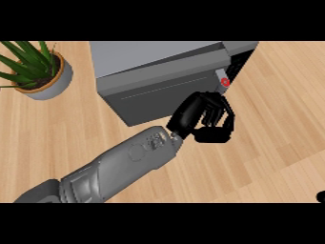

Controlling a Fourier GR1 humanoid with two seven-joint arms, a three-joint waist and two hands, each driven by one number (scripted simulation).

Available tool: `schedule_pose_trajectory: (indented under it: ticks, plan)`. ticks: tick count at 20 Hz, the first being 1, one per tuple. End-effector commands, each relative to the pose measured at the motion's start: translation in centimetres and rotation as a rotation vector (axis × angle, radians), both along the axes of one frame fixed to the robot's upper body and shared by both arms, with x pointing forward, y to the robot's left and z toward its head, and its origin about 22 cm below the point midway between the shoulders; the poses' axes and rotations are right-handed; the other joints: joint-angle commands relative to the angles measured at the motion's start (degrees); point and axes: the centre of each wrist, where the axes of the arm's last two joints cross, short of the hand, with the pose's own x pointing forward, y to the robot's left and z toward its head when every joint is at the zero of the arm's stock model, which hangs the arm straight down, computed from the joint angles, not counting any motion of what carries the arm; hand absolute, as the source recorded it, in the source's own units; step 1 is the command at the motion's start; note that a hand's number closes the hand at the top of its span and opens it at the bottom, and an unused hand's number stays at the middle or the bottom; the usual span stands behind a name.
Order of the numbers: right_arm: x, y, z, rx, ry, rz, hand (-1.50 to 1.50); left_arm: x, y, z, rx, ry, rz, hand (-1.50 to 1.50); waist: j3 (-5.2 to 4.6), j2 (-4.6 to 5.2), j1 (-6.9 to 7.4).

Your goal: Pick up the milk, place it into the microwave and close the microwave

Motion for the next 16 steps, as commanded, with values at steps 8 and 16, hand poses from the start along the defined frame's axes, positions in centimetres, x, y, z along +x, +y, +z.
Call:
schedule_pose_trajectory:
  ticks: [8,16]
  plan:
    - [2.4,1.3,2.7,0.01,-0.031,0.213,-1.5,1.6,-1.9,3.4,-0.038,-0.056,0.018,1.5,0.14,0.75,-2.55]
    - [3.8,3.1,6.1,-0.115,-0.06,0.418,1.5,1.7,-1.8,3.1,-0.046,-0.043,0.049,1.5,0.06,0.43,-4.02]
